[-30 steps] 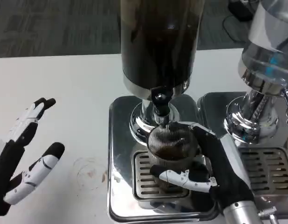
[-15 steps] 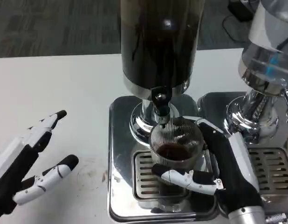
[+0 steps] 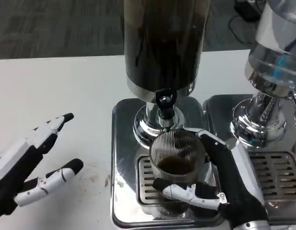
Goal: Grasp the cup under the faucet to collect the drink, then remove the cup.
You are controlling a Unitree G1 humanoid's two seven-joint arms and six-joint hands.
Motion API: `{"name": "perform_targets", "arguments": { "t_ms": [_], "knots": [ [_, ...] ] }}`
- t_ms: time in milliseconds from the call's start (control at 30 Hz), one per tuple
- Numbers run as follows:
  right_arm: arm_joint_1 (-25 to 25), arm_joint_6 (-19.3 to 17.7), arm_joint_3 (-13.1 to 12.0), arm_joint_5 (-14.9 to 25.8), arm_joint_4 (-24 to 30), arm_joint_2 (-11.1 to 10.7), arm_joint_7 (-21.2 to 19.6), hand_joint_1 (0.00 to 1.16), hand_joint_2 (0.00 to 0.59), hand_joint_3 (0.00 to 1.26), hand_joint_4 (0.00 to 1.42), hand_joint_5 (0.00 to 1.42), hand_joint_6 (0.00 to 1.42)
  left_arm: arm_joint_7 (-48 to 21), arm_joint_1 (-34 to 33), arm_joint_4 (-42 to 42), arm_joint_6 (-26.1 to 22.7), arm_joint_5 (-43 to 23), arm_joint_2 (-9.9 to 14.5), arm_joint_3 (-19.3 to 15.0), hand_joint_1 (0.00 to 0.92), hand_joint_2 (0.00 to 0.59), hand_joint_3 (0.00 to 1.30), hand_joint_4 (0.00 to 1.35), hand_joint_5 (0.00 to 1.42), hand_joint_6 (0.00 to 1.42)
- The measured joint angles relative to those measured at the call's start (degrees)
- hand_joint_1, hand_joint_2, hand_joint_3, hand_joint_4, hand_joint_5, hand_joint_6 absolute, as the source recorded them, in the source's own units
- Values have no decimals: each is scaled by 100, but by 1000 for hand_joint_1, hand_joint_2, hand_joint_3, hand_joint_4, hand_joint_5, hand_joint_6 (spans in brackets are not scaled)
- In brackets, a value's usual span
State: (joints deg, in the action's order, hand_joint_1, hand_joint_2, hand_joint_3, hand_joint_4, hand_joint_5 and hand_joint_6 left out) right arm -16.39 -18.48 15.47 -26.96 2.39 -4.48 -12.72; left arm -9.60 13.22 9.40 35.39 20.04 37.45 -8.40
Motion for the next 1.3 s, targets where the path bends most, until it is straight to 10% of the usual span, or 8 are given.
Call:
{"name": "perform_targets", "arguments": {
  "t_ms": [367, 833, 1300],
  "knots": [
    [-472, 11, -144, 159, 688, -88, 226, 1022, 92, 586, 662, 900, 1303, -161, -121, 235, 41, -133, 94, 150, 0, 194, 0, 0, 0, 0],
    [-1100, 159, -177, 268, 1704, -127, 628, 1018, 93, 588, 663, 910, 1304, 441, -379, 738, 1544, 953, 734, 212, 0, 203, 0, 0, 0, 0],
    [-1573, 179, -155, 522, 2443, -269, 1115, 1008, 99, 590, 671, 911, 1304, 702, 669, -6, 1142, 1139, 704, 15, 0, 248, 0, 0, 0, 0]
  ]
}}
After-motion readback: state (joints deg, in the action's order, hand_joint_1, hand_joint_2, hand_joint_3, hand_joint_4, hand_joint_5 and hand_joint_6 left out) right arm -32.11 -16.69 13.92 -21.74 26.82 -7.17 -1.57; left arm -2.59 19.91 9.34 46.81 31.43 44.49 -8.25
